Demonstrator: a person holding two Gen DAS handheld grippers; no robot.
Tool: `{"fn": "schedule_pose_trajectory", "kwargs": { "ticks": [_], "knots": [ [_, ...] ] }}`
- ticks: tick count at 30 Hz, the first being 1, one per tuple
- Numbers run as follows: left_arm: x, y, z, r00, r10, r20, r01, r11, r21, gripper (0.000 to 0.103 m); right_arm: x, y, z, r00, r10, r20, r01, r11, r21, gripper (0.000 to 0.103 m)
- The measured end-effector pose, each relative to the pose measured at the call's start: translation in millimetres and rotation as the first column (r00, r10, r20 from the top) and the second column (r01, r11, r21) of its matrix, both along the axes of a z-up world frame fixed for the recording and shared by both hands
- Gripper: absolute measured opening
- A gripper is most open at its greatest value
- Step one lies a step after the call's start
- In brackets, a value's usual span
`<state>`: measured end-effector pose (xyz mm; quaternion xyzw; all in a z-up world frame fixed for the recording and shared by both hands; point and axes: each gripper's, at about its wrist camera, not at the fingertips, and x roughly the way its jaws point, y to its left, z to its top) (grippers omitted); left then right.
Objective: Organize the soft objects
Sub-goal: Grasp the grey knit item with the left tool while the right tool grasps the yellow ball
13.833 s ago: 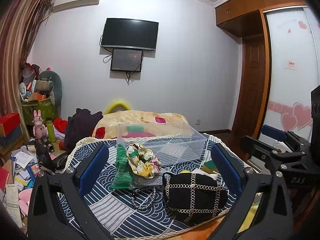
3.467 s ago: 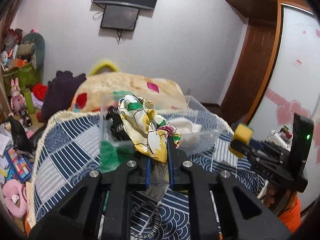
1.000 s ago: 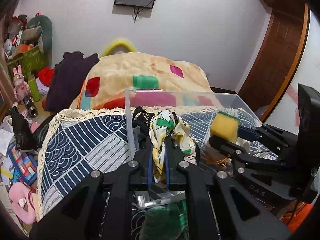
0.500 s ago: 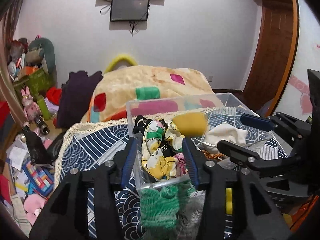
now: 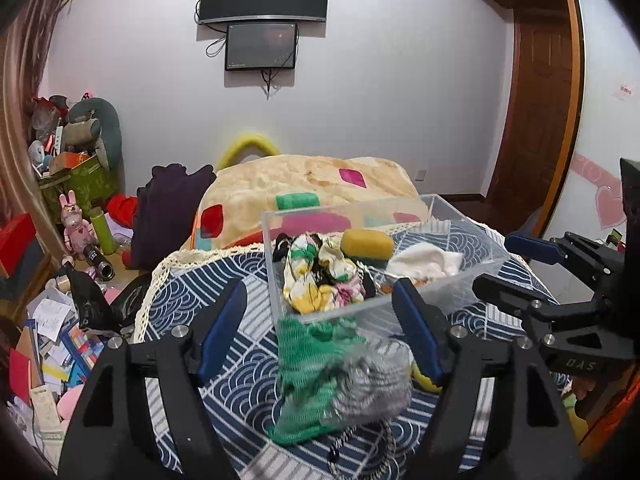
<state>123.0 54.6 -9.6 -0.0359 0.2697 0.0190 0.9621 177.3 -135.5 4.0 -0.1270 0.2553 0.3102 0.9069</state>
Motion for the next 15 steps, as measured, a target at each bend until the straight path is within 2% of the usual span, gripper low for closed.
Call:
{"fn": "schedule_pose_trajectory", "kwargs": {
  "ticks": [10, 15],
  "knots": [
    [-16, -15, -35, 0.996, -0.056, -0.068, 0.053, 0.997, -0.051, 0.074, -14, -9, -31, 0.997, -0.001, -0.073, 0.002, 1.0, 0.011, 0.065],
    [-19, -18, -49, 0.992, -0.08, -0.095, 0.071, 0.993, -0.096, 0.057, -15, -8, -50, 0.993, 0.017, -0.115, -0.018, 1.0, -0.006, 0.065]
  ]
}}
